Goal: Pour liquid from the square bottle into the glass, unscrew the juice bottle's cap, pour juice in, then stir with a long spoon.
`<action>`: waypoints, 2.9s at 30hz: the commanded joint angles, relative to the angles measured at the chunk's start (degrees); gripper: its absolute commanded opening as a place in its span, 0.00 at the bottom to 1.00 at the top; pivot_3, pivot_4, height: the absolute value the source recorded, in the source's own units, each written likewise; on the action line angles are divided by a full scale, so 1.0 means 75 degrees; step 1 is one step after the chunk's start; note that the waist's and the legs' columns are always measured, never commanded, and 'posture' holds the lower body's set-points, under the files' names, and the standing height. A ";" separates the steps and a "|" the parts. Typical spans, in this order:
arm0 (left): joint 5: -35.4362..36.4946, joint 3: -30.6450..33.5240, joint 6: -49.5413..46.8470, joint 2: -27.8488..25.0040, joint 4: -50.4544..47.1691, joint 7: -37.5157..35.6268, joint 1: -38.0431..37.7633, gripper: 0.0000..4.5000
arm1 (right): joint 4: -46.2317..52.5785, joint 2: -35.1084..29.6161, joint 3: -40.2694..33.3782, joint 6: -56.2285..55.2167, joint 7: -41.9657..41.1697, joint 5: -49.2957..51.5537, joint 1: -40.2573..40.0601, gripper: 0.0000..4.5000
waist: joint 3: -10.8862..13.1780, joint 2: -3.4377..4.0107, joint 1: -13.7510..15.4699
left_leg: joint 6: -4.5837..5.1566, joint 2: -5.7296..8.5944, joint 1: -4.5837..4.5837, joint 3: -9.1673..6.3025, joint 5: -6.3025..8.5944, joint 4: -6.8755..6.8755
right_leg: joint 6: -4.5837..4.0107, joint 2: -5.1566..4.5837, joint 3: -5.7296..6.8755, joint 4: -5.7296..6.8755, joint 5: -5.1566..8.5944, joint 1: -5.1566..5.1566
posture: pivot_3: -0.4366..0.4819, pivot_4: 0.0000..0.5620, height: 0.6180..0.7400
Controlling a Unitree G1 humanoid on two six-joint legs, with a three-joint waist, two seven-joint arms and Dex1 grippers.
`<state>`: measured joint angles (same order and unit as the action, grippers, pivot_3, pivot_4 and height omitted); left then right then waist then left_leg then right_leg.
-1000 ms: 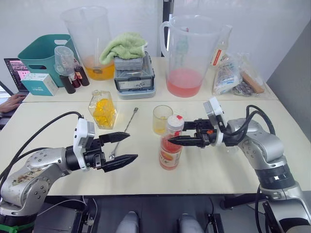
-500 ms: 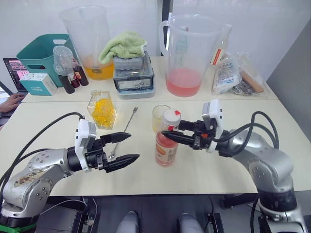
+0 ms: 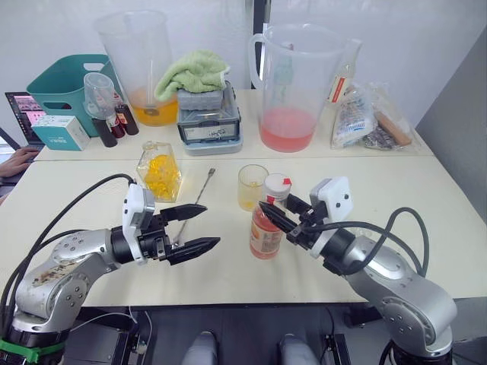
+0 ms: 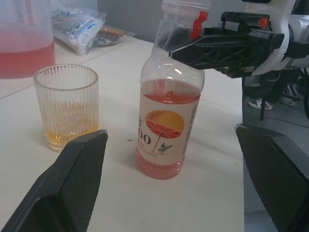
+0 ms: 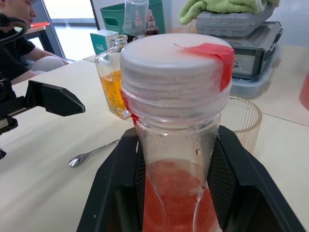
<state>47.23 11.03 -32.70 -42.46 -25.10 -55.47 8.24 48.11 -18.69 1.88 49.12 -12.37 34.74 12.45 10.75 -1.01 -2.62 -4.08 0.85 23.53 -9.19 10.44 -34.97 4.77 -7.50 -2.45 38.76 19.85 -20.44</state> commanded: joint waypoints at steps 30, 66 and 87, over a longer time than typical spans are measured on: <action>0.0114 0.0517 -0.0047 -0.0461 -0.0152 -0.0221 0.0104 1.00 | -0.5439 -0.2240 0.0536 -0.2880 -0.7592 0.0120 0.3235 0.99 | 0.0002 -0.0003 -0.0016 | 0.0001 -0.0001 -0.0005 0.0004 -0.0001 0.0002 | -0.0002 0.0000 0.0004 -0.0016 0.0001 0.0015 | 0.48 0.27 1.00; 0.0016 0.0236 0.0008 -0.0047 -0.0293 0.0090 0.0110 1.00 | -0.0259 -0.0757 -0.0694 0.0879 -0.1163 0.0914 0.1790 0.35 | 0.0002 -0.0003 -0.0005 | -0.0008 -0.0001 0.0026 -0.0002 -0.0006 0.0001 | -0.0002 0.0000 0.0003 0.0008 0.0001 -0.0024 | 0.48 0.27 1.00; -0.0068 -0.0113 0.0080 0.0113 0.0022 -0.0009 0.0490 1.00 | -0.0617 -0.1618 -0.0737 -0.0294 -0.2348 0.1006 0.0633 0.99 | 0.0001 -0.0007 0.0010 | -0.0007 -0.0001 -0.0019 0.0003 -0.0008 0.0009 | -0.0006 0.0000 0.0000 0.0005 0.0003 0.0012 | 0.48 0.27 1.00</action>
<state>46.58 10.04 -32.79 -41.71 -24.16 -55.24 10.98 43.38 -29.76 -1.70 48.89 -27.09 40.03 16.11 10.75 -1.06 -2.55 -4.13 0.83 23.40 -9.17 10.38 -34.91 4.73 -7.50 -2.44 38.80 19.88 -20.35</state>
